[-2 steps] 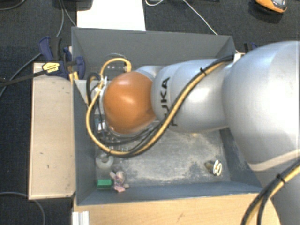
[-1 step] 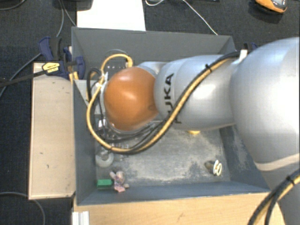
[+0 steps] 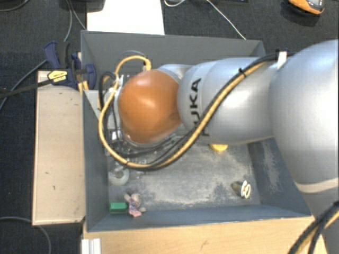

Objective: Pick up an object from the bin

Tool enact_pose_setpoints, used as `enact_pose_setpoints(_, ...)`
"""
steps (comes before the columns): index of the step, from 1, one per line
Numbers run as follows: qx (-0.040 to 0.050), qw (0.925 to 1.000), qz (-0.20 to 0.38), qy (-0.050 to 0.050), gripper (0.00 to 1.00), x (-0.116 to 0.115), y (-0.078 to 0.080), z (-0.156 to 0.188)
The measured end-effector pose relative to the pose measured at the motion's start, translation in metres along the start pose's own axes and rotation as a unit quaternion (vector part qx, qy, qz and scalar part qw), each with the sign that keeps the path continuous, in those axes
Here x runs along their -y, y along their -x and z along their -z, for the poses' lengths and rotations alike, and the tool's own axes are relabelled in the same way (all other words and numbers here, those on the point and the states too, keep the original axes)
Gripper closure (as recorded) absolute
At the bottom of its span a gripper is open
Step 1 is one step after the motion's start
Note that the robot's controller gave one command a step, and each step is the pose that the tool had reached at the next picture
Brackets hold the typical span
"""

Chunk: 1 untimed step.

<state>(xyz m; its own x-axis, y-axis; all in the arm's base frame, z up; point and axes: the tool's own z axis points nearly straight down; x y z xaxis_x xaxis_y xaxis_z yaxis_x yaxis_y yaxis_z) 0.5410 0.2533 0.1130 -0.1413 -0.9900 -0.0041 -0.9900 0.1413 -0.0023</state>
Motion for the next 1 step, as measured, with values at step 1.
enact_pose_setpoints(1,0.0003,1.0,0.0,0.0,1.0,0.0003,0.0001,0.0134)
